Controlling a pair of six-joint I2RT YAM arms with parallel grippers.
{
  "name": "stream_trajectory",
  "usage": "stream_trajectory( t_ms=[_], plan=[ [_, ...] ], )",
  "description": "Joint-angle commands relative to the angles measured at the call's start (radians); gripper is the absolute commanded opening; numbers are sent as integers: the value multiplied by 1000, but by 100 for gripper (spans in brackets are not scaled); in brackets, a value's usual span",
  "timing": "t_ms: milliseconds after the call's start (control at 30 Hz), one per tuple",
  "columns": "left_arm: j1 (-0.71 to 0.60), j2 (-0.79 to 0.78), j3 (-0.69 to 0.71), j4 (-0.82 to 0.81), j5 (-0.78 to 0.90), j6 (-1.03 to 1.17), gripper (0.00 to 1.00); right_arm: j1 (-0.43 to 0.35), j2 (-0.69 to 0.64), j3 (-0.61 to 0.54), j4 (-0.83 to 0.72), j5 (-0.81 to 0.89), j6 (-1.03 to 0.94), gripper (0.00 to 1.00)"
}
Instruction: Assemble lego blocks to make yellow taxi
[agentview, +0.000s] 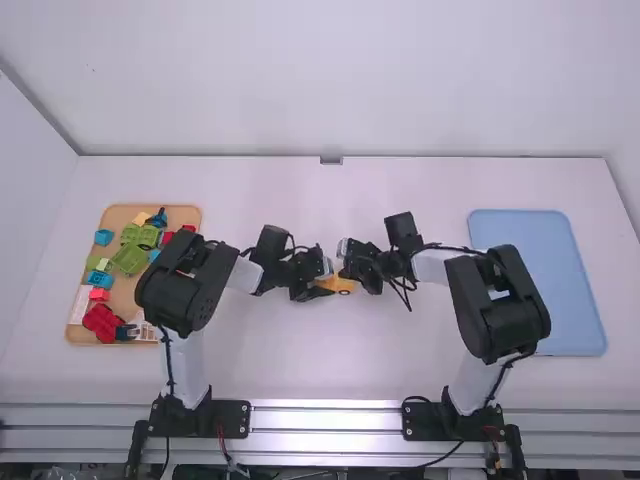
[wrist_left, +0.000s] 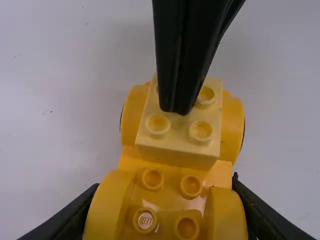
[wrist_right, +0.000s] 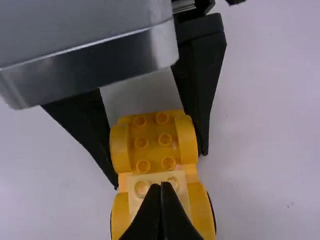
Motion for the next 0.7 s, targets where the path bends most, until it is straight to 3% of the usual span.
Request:
stream_trajectory(
  t_ms=[0, 133, 233, 300, 333, 367, 400, 433, 467, 500, 667],
  plan=[
    [-1, 50, -34, -30, -82, -14, 45, -6, 21, -33, -40, 141, -5, 0],
    [4, 50, -34, -29, -82, -14, 45, -9, 19, -31, 43, 79, 37, 2],
    [4, 50, -34, -32, -83, -14, 46, -34, -5, -24, 93, -47, 62, 18],
    [7, 50, -34, -32, -85, -14, 47, -71, -57, -25, 99, -185, 56, 38],
    [3, 50, -34, -32, -85, -13, 53, -91, -82, -25, 98, -232, 47, 53],
    [2, 50, -34, -32, -85, -13, 57, -96, -89, -25, 98, -240, 45, 55],
    [0, 50, -33, -32, -86, -14, 73, -117, -112, -25, 98, -254, 47, 72],
    [0, 50, -34, -32, -85, -14, 82, -124, -119, -26, 98, -253, 47, 79],
    [0, 50, -34, -31, -85, -14, 99, -135, -135, -26, 93, -248, 46, 88],
    [2, 46, -34, -32, -86, -14, 99, -141, -150, -26, 81, -242, 46, 97],
    [38, -47, -34, -112, -85, -40, 99, -144, -184, -25, 71, -233, 61, 99]
  ],
)
